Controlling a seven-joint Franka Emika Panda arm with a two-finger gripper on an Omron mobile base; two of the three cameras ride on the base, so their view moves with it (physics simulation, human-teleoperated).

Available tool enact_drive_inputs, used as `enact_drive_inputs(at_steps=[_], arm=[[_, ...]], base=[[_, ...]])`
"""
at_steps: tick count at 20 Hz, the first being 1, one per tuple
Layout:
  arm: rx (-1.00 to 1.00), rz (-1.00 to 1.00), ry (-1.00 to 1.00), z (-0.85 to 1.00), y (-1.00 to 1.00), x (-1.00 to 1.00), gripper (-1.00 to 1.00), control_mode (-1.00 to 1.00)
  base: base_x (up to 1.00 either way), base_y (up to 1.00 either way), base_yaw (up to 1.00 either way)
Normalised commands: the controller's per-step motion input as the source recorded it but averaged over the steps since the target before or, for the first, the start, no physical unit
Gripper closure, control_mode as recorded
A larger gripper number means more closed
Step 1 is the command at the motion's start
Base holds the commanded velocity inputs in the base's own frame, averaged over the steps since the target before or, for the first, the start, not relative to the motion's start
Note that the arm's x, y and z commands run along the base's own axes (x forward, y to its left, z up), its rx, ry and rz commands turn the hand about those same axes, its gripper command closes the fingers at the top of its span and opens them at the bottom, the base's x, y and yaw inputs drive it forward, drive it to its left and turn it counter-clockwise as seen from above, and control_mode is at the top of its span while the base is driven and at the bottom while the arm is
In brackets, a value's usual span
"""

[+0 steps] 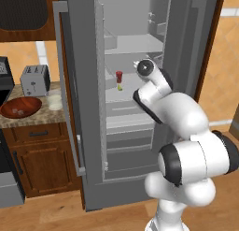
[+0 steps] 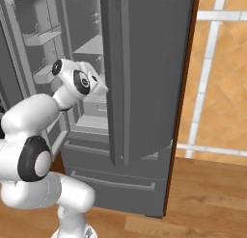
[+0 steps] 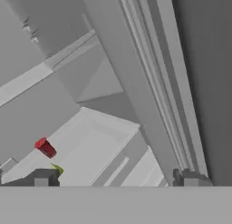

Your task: Grab a lemon wedge from the fridge and one ice cube from the ice bowl, and put them in the glass of lemonade.

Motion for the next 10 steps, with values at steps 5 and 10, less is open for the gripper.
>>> enact_drive_inputs(at_steps=[5, 10], arm=[[-0.20, -0.10, -0.01, -0.24, -0.58, 0.01, -1.00, -1.00], [-0.22, -0.17, 0.00, -0.25, -0.76, -0.26, -1.00, -1.00]], base=[[0.00, 0.00, 0.00], [0.00, 0.00, 0.00]])
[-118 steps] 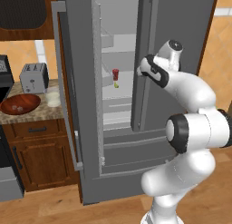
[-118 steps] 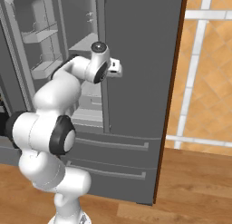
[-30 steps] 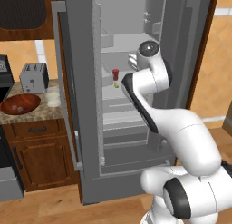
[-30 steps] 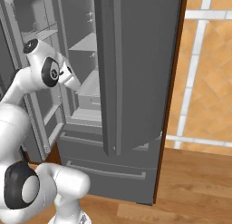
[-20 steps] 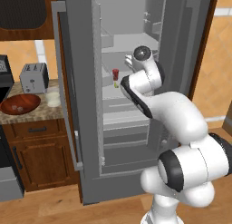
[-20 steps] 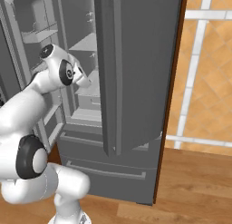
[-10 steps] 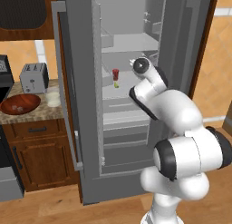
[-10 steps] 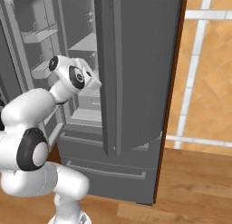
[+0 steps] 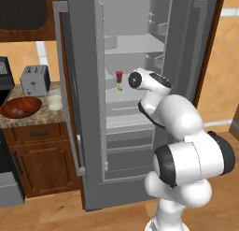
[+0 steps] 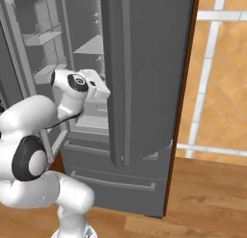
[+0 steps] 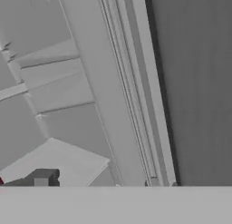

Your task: Grab a lemon wedge from the fridge and one ice cube from the ice bowl, and put them in the glass of lemonade.

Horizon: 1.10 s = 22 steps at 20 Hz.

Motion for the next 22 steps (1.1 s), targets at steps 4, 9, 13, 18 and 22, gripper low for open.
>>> enact_drive_inputs(at_steps=[4, 9, 13, 18, 22], arm=[[-0.12, -0.26, 0.00, -0.11, -1.00, -1.00, -1.00, -1.00], [-0.09, -0.29, 0.03, -0.03, -1.00, -1.00, -1.00, -1.00], [-0.06, -0.30, 0.03, -0.06, -1.00, -1.00, -1.00, -1.00], [0.03, -0.10, 0.05, 0.19, -0.05, -0.89, -1.00, -1.00], [0.28, 0.39, 0.40, 0.48, 0.80, -0.13, -1.00, -1.00]], base=[[0.00, 0.00, 0.00], [0.00, 0.00, 0.00], [0.00, 0.00, 0.00], [0.00, 0.00, 0.00], [0.00, 0.00, 0.00]])
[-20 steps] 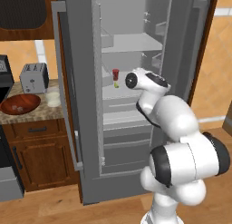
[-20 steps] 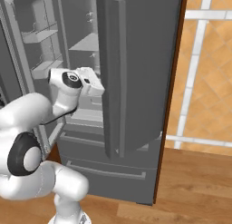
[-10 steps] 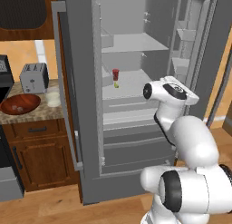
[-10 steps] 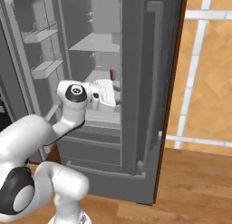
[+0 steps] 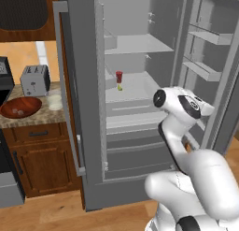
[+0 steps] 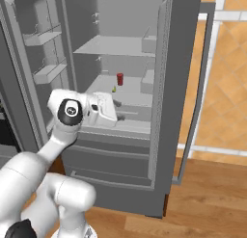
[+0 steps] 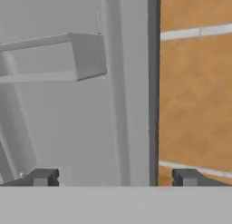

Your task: Grab a lemon wedge from the fridge and one ice cube from the ice bowl, and put them in the glass of lemonade.

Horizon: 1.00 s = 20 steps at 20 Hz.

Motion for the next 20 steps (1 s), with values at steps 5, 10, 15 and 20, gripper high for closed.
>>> enact_drive_inputs(at_steps=[5, 10, 15, 20], arm=[[0.47, 0.62, 0.57, 0.44, 0.18, 0.00, -1.00, -1.00], [0.38, 0.67, 0.21, -0.30, 0.34, -0.01, -1.00, -1.00], [0.25, 0.49, -0.01, -0.93, 0.72, 0.10, -1.00, -1.00], [-0.14, 0.00, 0.00, -0.28, 0.29, 0.02, -1.00, -1.00]], base=[[0.00, 0.00, 0.00], [0.00, 0.00, 0.00], [0.00, 0.00, 0.00], [0.00, 0.00, 0.00]])
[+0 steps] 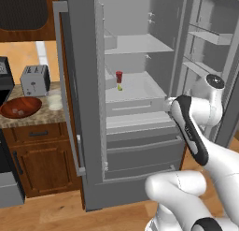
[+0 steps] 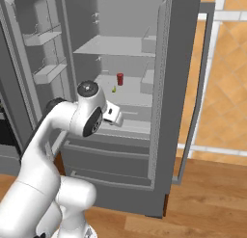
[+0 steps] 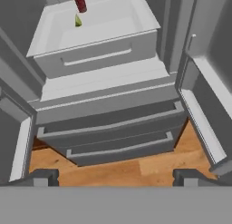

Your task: Grab a lemon wedge from the fridge and one ice cube from the ice bowl, and put them in the glass of lemonade.

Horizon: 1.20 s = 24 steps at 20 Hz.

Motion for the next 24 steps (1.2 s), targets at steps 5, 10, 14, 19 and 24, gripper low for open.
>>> enact_drive_inputs(at_steps=[5, 10, 14, 19, 24], arm=[[-0.01, 0.00, 0.00, 0.00, 0.00, 0.00, -1.00, -1.00], [0.00, 0.00, 0.00, -0.01, 0.00, 0.12, -1.00, -1.00], [0.00, 0.00, 0.00, 0.00, 0.00, 0.23, -1.00, 1.00], [0.00, 0.00, 0.00, 0.00, 0.00, 0.00, -1.00, 1.00], [0.00, 0.00, 0.00, 0.00, 0.00, 0.00, -1.00, 1.00]], base=[[0.00, 0.00, 0.00], [0.00, 0.00, 0.00], [0.42, 0.00, 0.00], [0.92, 0.03, -0.03], [0.52, 0.35, 0.00]])
